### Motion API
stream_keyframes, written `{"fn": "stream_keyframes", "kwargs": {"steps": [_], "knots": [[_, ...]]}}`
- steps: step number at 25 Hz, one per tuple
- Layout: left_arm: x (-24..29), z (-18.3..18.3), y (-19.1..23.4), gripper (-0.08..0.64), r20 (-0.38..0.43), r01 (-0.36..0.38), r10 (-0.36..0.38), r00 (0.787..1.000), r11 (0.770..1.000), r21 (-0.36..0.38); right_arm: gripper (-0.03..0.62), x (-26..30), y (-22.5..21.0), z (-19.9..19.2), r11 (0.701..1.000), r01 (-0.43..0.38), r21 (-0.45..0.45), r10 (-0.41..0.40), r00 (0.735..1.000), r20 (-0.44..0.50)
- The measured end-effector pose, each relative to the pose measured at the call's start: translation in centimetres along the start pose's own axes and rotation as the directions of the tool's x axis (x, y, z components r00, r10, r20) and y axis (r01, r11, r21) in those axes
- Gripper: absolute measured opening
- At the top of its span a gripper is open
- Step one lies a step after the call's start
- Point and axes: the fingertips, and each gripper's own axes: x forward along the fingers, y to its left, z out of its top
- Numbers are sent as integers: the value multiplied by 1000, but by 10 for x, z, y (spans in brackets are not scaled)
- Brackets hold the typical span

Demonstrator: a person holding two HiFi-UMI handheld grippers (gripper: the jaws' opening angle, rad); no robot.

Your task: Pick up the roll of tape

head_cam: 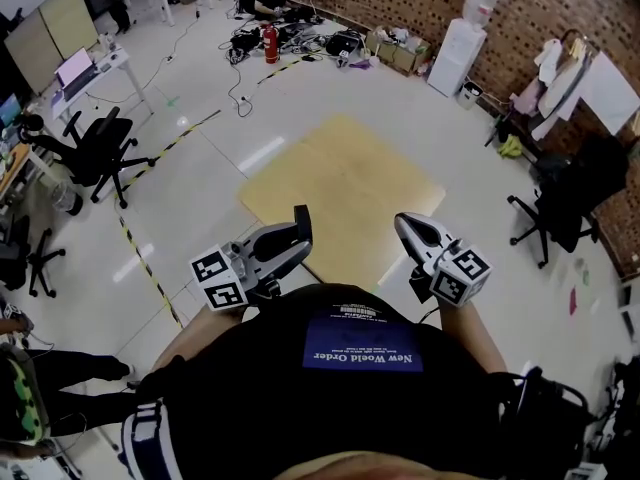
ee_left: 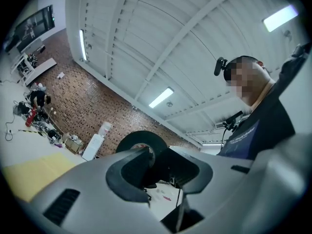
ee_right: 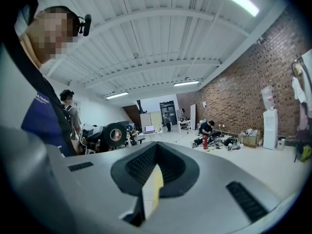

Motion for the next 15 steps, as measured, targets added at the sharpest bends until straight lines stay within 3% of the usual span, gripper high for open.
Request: {"fn": "stream_keyframes", "kwargs": {"steps": [15], "knots": [[-1, 5, -3, 132, -3, 19, -19, 1000, 1000, 7, -17, 4, 10, -1, 999, -18, -30, 18, 1000, -4]]}}
